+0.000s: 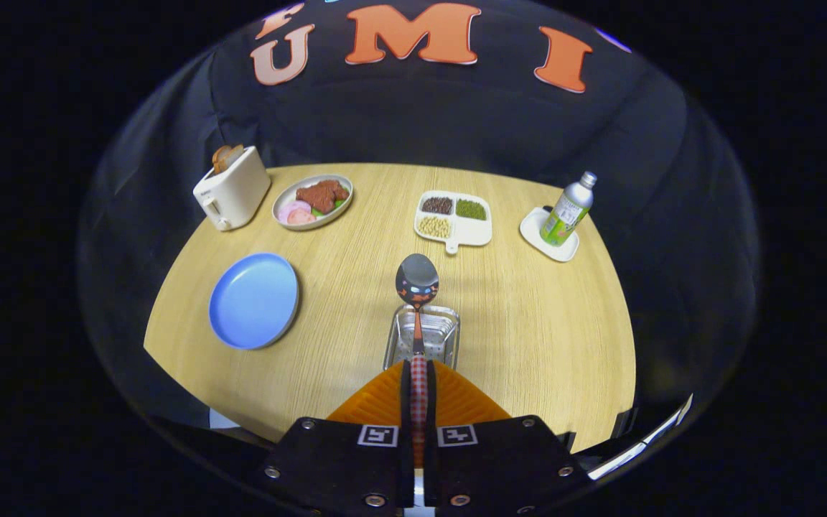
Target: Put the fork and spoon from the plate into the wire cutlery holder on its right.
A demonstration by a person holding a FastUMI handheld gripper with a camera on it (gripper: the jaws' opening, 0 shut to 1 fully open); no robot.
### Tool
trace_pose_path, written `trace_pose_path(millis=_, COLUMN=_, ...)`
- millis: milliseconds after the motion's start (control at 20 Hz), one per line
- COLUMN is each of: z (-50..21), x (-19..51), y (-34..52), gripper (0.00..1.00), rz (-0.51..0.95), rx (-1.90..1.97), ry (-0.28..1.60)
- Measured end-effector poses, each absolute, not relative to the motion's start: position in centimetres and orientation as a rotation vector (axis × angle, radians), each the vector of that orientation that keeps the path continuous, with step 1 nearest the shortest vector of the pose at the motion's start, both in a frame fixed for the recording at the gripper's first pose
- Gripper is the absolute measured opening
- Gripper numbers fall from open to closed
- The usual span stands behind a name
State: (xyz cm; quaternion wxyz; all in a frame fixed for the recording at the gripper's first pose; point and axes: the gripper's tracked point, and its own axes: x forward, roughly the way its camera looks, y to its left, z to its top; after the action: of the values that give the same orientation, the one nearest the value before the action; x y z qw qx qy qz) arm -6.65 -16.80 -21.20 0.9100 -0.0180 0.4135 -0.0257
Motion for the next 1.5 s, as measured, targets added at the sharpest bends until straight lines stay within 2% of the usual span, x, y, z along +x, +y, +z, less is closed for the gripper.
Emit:
trace_pose_path(millis=400, z=-24.8, x=-9.5, y=-18.4, gripper=0.06, rz=0.011, rx=-0.136, ry=1.184)
trace_pose_path(millis=1350, z=-26.9, x=-6.7, y=-19.8, gripper=0.06, rz=0.047, rx=-0.147, ry=1.411)
trace_pose_path(millis=1500, z=-27.2, x=-8.2, y=-17.3, gripper=0.06, rz=0.112, rx=-0.079, ry=1.464)
